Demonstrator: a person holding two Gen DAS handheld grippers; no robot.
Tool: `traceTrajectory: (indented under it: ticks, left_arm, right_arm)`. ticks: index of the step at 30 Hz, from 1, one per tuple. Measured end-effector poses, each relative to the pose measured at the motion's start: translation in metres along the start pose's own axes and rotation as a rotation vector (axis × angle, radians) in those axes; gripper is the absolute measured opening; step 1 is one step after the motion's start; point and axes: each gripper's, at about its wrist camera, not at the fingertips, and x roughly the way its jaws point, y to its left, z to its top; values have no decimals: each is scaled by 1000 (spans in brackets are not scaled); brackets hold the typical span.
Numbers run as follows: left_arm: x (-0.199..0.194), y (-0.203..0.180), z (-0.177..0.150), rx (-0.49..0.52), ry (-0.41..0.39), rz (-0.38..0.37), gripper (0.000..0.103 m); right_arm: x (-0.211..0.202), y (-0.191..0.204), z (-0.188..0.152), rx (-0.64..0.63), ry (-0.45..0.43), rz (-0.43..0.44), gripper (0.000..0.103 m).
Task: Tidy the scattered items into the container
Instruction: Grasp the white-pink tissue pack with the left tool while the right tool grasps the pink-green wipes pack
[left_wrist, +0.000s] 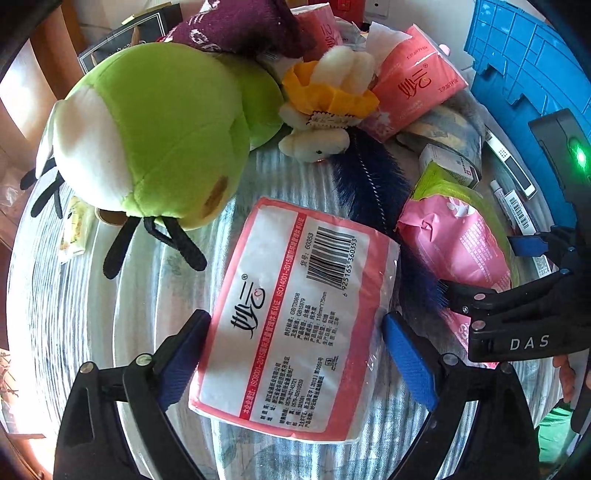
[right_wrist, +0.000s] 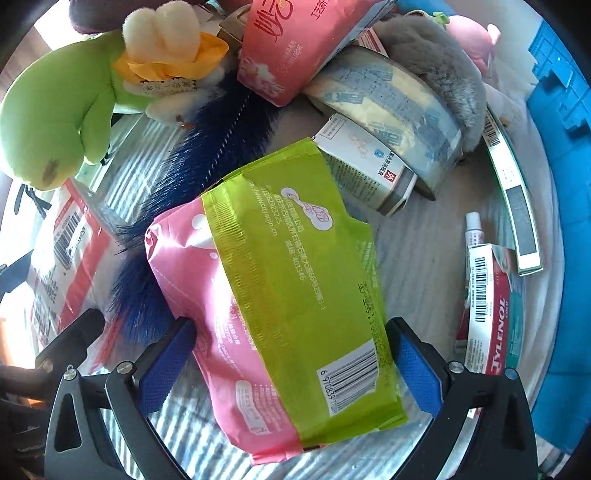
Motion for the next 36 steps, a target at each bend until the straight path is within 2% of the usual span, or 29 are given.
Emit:
traceTrajectory:
  ticks: [6, 8, 10, 12, 14, 17, 22, 24, 26, 29, 31, 32, 34, 36]
  left_arm:
    - [0, -2, 2, 18, -23, 17, 94]
    - [-1, -1, 1, 13, -26, 16, 91]
    - [-5, 3, 0, -5, -30, 10, 87]
    - [-9, 6, 0, -17, -33, 6, 83]
    - [-11, 7, -1, -15, -32, 9, 82]
    - [-12, 5, -3, -3, -26, 20, 82]
    - [-7, 8, -3, 4, -13, 26, 88]
    - [2, -6, -3, 12, -8, 33, 91]
    - [4, -4, -2, 8, -7, 28, 92]
    - [11, 2, -2, -5, 9, 15, 95]
    - [13, 3, -3, 1, 2, 19, 93]
    - [11, 3, -4, 4, -8, 22, 89]
    - [5, 3, -7, 5, -29, 27, 83]
    - [-2, 5, -9, -14, -40, 15, 82]
  right_arm:
    - [5, -5, -2, -3, -12, 5, 103]
    - [5, -5, -4, -19, -18, -3, 102]
    - [3, -2, -8, -45, -27, -25, 96]
    - [-2, -2, -12, -54, -44, -32, 85]
    - [-7, -4, -16, -50, -55, -24, 80]
    - [-9, -8, -19, -53, -48, -14, 78]
    - [-6, -14, -22, -56, -35, -6, 82]
    - [-3, -14, -22, -67, -25, -12, 87]
    - [0, -14, -22, -77, -21, -25, 90]
    - [8, -21, -22, -54, -11, -19, 101]
    - [12, -26, -22, -47, -9, -13, 103]
    - [12, -27, -23, -49, -15, -13, 102]
    - [7, -27, -25, -59, -40, -18, 93]
    - [-3, -25, -27, -67, -69, -31, 75]
